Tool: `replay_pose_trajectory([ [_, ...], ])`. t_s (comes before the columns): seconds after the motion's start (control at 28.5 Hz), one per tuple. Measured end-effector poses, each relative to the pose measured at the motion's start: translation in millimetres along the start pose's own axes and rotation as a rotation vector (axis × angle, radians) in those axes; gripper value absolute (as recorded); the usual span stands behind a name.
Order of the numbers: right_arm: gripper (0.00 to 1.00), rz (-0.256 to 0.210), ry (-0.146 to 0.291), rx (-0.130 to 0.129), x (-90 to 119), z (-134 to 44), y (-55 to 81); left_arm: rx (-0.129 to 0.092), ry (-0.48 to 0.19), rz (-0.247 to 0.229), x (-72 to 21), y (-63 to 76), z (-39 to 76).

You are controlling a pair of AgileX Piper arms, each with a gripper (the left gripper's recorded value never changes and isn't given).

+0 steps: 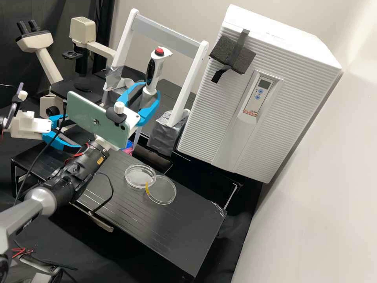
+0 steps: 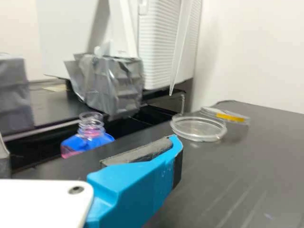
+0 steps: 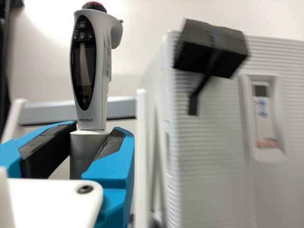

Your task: Use the pipette

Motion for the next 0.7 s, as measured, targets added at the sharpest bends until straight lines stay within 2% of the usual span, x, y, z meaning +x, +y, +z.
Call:
replay_pose_trajectory([
  [0.07, 0.00, -0.022, 0.025, 0.010, 11.2, -7.9, -3.8, -0.001, 0.019, 0.018, -2.3, 4.7, -3.9],
  [0.18, 0.00, -0.062, 0.046, 0.010, 26.3, -15.4, -11.1, -0.008, 0.052, 0.043, -5.3, 10.4, -9.5],
  [0.28, 0.00, -0.119, 0.065, -0.005, 46.6, -24.0, -20.0, -0.017, 0.100, 0.082, -6.9, 20.0, -16.8],
  [0.35, 0.00, -0.152, 0.065, -0.017, 57.9, -26.4, -25.7, -0.011, 0.134, 0.099, -8.3, 25.2, -20.5],
  [0.42, 0.00, -0.181, 0.058, -0.026, 69.8, -29.6, -28.6, 0.006, 0.163, 0.118, -10.8, 31.0, -24.0],
  [0.53, 0.00, -0.209, 0.042, -0.035, 87.3, -33.1, -32.3, 0.047, 0.220, 0.163, -16.2, 42.5, -30.5],
  [0.63, 0.00, -0.217, 0.043, -0.031, 104.1, -40.2, -31.5, 0.082, 0.279, 0.213, -22.6, 53.3, -34.7],
  [0.7, 0.00, -0.217, 0.045, -0.040, 113.5, -42.7, -30.1, 0.101, 0.294, 0.226, -25.8, 57.4, -36.7],
])
